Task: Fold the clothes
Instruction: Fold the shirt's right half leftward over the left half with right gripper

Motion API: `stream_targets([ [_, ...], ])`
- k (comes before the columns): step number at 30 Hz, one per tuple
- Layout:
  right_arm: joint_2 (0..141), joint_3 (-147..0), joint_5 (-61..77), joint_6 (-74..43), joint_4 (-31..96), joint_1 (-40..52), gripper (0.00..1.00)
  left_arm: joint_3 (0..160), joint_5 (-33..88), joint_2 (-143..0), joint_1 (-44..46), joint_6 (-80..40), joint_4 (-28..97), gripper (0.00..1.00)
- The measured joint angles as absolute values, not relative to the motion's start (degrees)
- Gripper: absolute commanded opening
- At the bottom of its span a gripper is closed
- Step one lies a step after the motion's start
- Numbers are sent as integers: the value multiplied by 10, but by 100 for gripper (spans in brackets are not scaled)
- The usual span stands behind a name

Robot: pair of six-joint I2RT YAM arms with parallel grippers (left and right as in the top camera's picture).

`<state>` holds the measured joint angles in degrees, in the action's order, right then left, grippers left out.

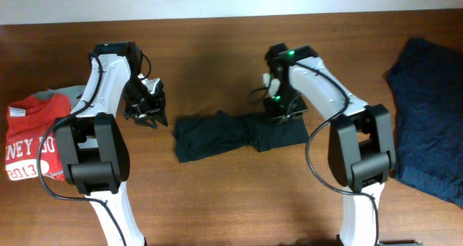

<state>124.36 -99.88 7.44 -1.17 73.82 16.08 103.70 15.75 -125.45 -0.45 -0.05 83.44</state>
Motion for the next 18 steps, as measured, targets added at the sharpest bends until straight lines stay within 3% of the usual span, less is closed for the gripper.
stream_targets([
  [6,1243,-999,73,3,755,106,36,978,198,-1251,39,19,785,49],
  [11,1242,-999,73,7,754,101,36,902,225,-1249,41,20,731,55],
  [16,1242,-999,73,8,757,101,36,860,238,-1239,41,19,674,54],
  [17,1242,-999,73,9,757,101,36,854,238,-1234,41,19,667,43],
  [18,1242,-999,73,9,757,101,36,851,238,-1232,41,19,664,21],
])
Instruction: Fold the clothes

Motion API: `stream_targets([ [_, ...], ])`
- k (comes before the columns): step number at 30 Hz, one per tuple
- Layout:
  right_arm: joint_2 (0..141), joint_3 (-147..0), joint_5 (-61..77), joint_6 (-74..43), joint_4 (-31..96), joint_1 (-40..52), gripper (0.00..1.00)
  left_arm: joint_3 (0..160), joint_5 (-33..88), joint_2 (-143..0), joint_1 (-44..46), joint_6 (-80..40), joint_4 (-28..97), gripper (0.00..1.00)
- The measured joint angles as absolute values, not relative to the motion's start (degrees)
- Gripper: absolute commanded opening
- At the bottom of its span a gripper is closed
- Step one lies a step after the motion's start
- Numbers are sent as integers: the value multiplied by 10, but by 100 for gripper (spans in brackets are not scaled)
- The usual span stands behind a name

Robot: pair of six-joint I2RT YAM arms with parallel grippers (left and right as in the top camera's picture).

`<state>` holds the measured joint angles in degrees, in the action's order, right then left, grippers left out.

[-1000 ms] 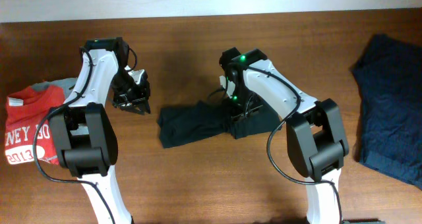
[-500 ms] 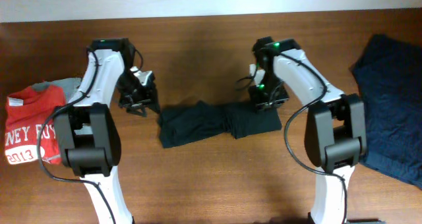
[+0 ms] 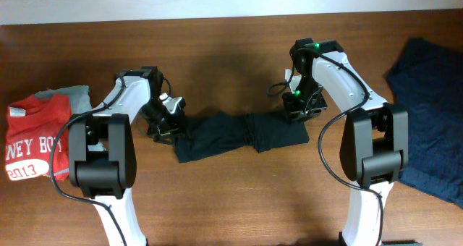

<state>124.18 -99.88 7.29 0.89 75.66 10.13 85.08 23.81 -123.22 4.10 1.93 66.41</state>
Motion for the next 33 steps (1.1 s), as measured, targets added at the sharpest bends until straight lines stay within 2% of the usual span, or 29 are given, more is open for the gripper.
stream_targets([
  [1,1242,-999,73,9,757,101,36,850,238,-1232,41,19,663,7],
  [2,1242,-999,73,9,757,101,36,847,238,-1231,43,18,657,0],
  [9,1241,-999,73,17,745,101,38,846,247,-1231,53,20,685,0],
  [20,1241,-999,73,19,732,100,38,865,205,-1058,-51,20,726,0],
  [25,1241,-999,73,19,743,100,38,875,200,-1035,-85,20,739,0],
  [28,1241,-999,73,18,748,100,38,888,201,-1035,-67,20,744,0],
  [33,1241,-999,73,18,757,100,38,922,204,-1035,33,20,699,1],
])
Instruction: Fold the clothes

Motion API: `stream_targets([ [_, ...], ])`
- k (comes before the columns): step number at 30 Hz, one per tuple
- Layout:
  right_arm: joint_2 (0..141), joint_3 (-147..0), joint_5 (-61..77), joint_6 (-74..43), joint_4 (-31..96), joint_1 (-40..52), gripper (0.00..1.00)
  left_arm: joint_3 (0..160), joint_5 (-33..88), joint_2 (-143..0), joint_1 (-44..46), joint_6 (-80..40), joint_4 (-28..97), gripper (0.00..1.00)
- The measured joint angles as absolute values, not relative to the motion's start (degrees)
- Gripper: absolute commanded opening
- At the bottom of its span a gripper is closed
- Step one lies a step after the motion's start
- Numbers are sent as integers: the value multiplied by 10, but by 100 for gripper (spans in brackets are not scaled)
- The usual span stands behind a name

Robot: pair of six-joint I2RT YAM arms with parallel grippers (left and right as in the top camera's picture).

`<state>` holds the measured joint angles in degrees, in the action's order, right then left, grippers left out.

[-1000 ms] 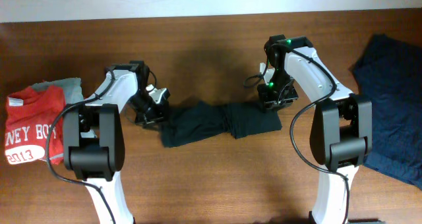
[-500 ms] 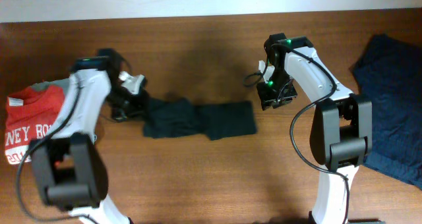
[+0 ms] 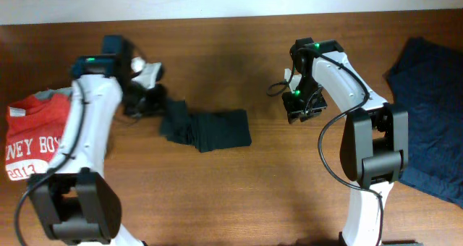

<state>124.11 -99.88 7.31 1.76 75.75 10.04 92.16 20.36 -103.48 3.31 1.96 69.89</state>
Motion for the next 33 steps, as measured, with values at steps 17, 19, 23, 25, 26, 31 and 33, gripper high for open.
stream_targets([
  [17,1241,-999,73,17,766,100,38,926,145,-1146,281,-9,623,33],
  [19,1241,-999,73,17,767,100,38,926,144,-1149,282,-4,628,33],
  [23,1241,-999,73,18,767,100,38,961,125,-1149,278,2,667,33],
  [25,1241,-999,73,18,767,100,38,989,112,-1144,267,3,675,37],
  [26,1241,-999,73,17,768,100,38,1002,104,-1140,260,4,676,43],
  [31,1241,-999,90,39,790,100,38,1048,70,-1110,188,7,648,56],
  [33,1241,-999,124,68,800,103,38,1049,70,-1109,159,7,629,56],
])
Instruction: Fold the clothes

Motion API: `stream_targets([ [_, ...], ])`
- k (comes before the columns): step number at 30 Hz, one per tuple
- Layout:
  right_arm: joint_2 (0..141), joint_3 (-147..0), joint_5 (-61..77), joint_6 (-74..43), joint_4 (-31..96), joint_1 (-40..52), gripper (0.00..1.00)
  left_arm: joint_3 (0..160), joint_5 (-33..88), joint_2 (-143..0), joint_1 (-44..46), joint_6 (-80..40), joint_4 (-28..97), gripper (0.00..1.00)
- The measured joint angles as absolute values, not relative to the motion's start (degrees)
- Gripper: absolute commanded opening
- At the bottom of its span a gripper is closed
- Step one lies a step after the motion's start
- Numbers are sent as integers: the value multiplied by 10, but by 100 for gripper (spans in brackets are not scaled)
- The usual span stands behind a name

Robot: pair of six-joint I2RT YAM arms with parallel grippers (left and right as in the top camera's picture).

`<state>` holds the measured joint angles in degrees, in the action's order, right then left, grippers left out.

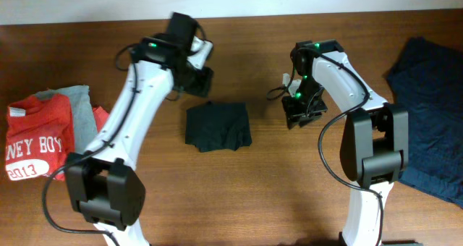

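A dark green garment [217,126] lies folded into a compact rectangle at the table's middle. My left gripper [202,81] hovers just beyond the garment's far edge, seemingly apart from the cloth; the wrist hides its fingers. To the garment's right, my right gripper [302,113] hangs over bare wood. Its jaws look spread with nothing in them.
A red printed shirt [32,141] on a grey garment [81,105] lies at the left edge. A large navy garment [427,108] is spread at the right edge. The wooden table [239,195] shows bare wood along the front.
My left arm has moved from the garment's left end to above its far edge. The garment's left part now lies folded over, making a shorter rectangle. The right arm has not moved.
The garment lay stretched out, my right gripper on its right end and my left gripper nearby on the left. Then the left gripper reached the left end and the right one stood off. Later the garment lay shifted left and shorter; now it is a compact rectangle.
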<state>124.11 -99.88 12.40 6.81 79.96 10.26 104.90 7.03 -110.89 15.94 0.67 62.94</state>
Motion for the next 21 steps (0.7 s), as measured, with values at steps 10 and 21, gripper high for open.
stream_targets([
  [10,1241,-999,279,136,777,198,38,1049,129,-1187,94,35,572,55],
  [21,1237,-948,255,37,625,266,38,1049,147,-1298,100,50,594,55],
])
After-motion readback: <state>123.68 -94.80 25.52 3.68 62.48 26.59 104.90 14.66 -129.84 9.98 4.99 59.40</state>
